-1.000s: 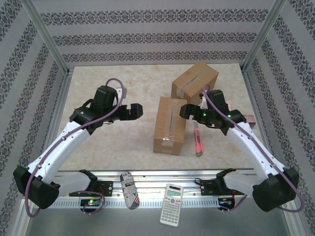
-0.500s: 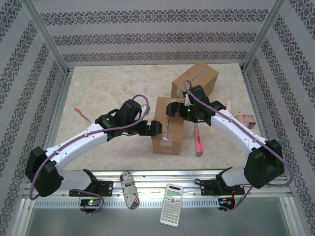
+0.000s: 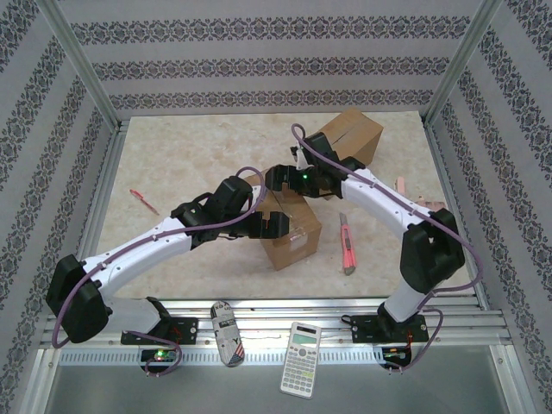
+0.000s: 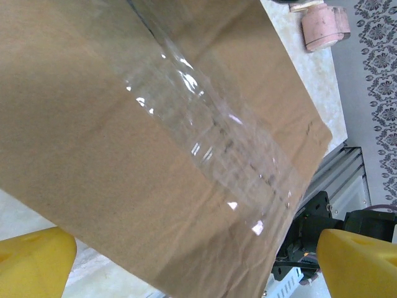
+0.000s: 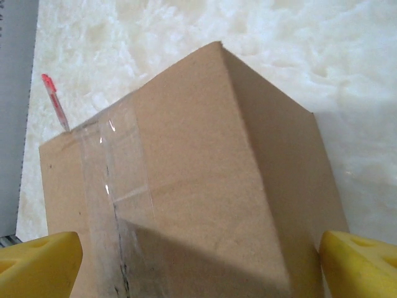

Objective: Unpack the express box

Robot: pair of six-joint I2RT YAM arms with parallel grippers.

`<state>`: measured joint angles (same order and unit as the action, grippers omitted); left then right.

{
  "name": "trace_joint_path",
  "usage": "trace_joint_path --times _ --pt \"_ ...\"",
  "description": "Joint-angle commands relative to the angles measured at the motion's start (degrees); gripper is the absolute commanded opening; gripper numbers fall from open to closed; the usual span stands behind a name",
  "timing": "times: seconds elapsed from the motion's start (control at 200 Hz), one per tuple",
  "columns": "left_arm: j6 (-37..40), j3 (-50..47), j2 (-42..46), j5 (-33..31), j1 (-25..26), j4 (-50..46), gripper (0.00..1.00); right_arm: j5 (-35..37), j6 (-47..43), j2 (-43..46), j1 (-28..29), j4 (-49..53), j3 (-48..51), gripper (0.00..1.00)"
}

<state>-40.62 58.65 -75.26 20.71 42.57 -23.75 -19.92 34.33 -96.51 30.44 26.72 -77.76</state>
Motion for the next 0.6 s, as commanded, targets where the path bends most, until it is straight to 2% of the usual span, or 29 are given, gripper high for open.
trace_joint_path --times 0.0,0.345,0.595 --pt "0.28 -0.57 1.26 -2.46 0.68 0.04 1.00 -3.89 -0.86 -1.78 1.51 0.44 -3.47 0.97" --pt "2.19 1.31 1.39 -9.03 0.63 -5.70 1.00 0.15 -1.49 -1.84 1.60 3.29 -5.65 0.98" --pt "3.20 1.46 3.98 -9.81 0.64 -6.83 1.00 5.22 -3.94 -0.82 -0.75 9.04 -11.87 0.98"
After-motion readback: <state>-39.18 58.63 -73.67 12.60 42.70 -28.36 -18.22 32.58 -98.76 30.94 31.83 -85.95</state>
